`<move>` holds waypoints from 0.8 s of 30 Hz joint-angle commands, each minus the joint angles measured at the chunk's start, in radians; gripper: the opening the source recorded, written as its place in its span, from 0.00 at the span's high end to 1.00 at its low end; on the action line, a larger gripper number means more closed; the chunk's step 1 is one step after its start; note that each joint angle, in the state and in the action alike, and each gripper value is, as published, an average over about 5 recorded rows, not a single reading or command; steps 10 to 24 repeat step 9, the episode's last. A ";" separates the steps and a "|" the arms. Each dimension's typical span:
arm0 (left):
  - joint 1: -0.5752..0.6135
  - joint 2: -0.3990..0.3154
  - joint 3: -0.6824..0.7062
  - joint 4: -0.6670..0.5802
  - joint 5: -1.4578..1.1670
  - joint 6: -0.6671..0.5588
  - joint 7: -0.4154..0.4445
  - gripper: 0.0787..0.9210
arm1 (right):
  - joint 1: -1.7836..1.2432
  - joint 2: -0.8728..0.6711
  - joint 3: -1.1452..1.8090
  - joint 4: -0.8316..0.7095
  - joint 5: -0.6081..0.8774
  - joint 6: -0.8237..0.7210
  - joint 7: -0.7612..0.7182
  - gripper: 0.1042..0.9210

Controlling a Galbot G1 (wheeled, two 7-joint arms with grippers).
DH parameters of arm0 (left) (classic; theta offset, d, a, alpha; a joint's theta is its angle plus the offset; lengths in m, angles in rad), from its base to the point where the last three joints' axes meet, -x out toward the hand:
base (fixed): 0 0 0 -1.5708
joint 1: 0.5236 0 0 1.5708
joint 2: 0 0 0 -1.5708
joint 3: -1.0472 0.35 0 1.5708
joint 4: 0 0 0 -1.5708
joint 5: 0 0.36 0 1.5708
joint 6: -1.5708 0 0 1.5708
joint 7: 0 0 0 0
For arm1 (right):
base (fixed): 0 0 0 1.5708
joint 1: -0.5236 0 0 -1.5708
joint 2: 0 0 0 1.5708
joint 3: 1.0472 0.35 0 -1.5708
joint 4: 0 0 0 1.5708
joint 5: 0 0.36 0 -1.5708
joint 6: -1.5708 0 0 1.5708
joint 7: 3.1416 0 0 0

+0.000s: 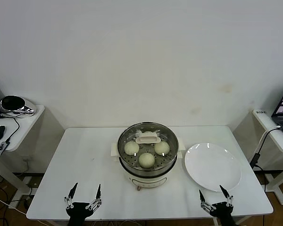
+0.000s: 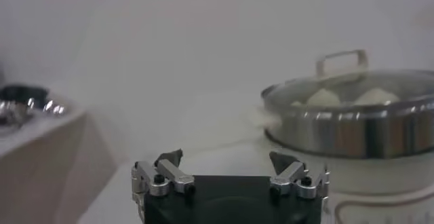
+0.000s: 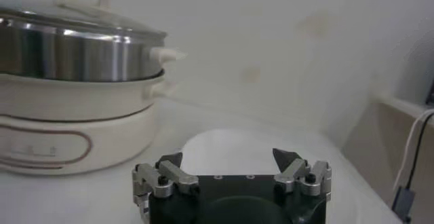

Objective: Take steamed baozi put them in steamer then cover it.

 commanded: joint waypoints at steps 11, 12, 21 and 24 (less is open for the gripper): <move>0.011 -0.029 -0.041 0.051 -0.172 0.066 0.049 0.12 | -0.037 -0.061 -0.071 0.020 0.073 0.096 0.053 0.12; 0.011 -0.029 -0.041 0.051 -0.172 0.066 0.049 0.12 | -0.037 -0.061 -0.071 0.020 0.073 0.096 0.053 0.12; 0.011 -0.029 -0.041 0.051 -0.172 0.066 0.049 0.12 | -0.037 -0.061 -0.071 0.020 0.073 0.096 0.053 0.12; 0.011 -0.029 -0.041 0.051 -0.172 0.066 0.049 0.12 | -0.037 -0.061 -0.071 0.020 0.073 0.096 0.053 0.12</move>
